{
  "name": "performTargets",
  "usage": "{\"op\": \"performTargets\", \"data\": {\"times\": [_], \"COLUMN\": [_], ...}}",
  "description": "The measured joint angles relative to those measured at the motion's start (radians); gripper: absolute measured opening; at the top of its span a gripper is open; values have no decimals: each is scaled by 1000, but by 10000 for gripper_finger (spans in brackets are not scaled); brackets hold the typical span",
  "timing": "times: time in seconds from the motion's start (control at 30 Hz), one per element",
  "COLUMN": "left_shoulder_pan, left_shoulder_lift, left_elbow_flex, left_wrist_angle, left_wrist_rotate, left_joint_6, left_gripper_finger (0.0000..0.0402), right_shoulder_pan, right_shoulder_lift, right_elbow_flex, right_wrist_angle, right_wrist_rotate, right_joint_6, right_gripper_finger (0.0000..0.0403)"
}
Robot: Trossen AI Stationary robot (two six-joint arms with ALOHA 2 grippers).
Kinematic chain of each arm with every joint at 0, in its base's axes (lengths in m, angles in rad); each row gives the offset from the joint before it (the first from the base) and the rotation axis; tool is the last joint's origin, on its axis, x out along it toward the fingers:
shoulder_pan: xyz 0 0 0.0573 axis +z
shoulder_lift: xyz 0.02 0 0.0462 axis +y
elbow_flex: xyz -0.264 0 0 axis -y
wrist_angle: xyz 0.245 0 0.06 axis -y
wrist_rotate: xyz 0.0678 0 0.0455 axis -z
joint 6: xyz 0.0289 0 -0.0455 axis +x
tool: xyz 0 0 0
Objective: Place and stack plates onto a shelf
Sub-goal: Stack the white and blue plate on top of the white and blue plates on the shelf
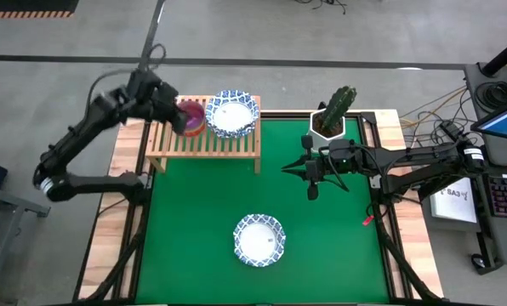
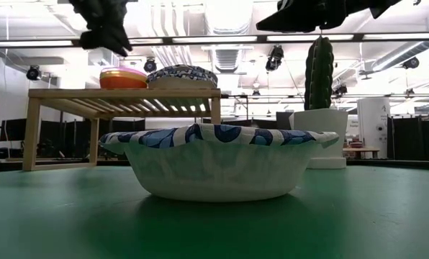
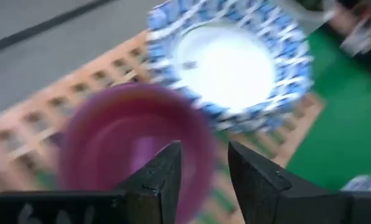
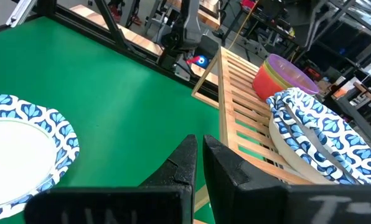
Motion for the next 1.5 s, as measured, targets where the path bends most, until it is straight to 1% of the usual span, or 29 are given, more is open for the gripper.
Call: {"op": "performTargets", "data": {"times": [0.07, 0.17, 0.27, 0.37, 0.47, 0.63, 0.73, 0.83, 1.0, 1.07, 1.13, 1.2, 1.3, 1.43, 1.5], "left_shoulder_pan": [-66, -191, -323, -441, -550, -690, -733, -747, -748, -748, -749, -750, -759, -790, -804], "left_shoulder_lift": [-71, -162, -232, -282, -320, -348, -349, -342, -328, -328, -329, -336, -341, -350, -357], "left_elbow_flex": [-125, -295, -424, -523, -599, -684, -713, -730, -754, -767, -778, -792, -813, -856, -866], "left_wrist_angle": [149, 343, 517, 663, 760, 820, 837, 837, 853, 856, 868, 864, 864, 885, 894], "left_wrist_rotate": [2, 3, 3, 2, 2, 2, 1, 0, -22, -26, -26, -25, -24, -23, -16], "left_joint_6": [-67, -120, -136, -125, -82, -3, 19, 29, 32, 35, 39, 38, 29, 28, 35], "left_gripper_finger": [114, 114, 114, 113, 113, 113, 113, 113, 113, 113, 113, 113, 113, 113, 113], "right_shoulder_pan": [0, 0, 0, 0, 0, 0, 0, 1, 7, 8, 11, 17, 19, 31, 44], "right_shoulder_lift": [0, 0, 0, 0, 0, 0, 0, 1, 42, 82, 134, 196, 294, 430, 495], "right_elbow_flex": [0, 0, 0, 0, 0, 0, 0, 0, 9, 39, 87, 156, 281, 452, 518], "right_wrist_angle": [0, 1, 3, 4, 4, -2, -2, -7, -6, -6, -42, -121, -318, -597, -706], "right_wrist_rotate": [0, 0, 0, 0, 0, 0, -1, -1, 0, 0, 0, 0, -2, -8, -23], "right_joint_6": [3, 19, 53, 90, 145, 302, 391, 430, 507, 535, 551, 551, 552, 551, 544], "right_gripper_finger": [18, 18, 18, 18, 18, 18, 18, 30, 81, 103, 123, 139, 155, 161, 160]}}
